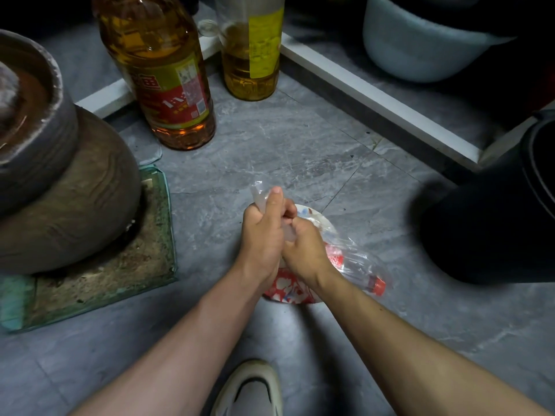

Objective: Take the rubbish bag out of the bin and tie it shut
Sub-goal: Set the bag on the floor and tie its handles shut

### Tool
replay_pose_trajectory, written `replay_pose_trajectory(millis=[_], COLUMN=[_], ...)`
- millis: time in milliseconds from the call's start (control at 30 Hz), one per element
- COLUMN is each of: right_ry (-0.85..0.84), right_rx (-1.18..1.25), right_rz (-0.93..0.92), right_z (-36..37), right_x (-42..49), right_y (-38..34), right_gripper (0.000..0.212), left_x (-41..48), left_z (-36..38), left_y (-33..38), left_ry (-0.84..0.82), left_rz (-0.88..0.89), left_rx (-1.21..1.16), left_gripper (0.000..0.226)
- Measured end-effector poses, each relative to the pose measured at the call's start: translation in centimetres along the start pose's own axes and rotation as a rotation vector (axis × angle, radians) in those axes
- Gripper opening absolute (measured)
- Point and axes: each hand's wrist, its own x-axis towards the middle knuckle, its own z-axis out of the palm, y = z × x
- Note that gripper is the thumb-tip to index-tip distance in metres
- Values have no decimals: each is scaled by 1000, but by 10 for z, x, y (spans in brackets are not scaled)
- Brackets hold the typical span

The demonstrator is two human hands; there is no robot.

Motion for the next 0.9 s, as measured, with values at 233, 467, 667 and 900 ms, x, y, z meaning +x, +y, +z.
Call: replay_pose_trajectory(millis=[233,467,667,900], right_ry=[-6,-21,-19,-8], right_rx=[-57,45,259,437], right_rz=[-49,53,75,111], right_z=[0,0,2,-7], right_x=[-6,-2,0,-4], right_y=[-7,-10,-24,-30], right_gripper=[21,37,62,52], left_x=[9,5,-2,-8], left_z=[-58,-94,-65,-59], left_y=[23,-5,-25,-36], left_ry=[-252,-392,-410,-325], left_rz=[3,127,234,190], left_rx=[215,999,963,827], left_gripper=[58,132,116,93])
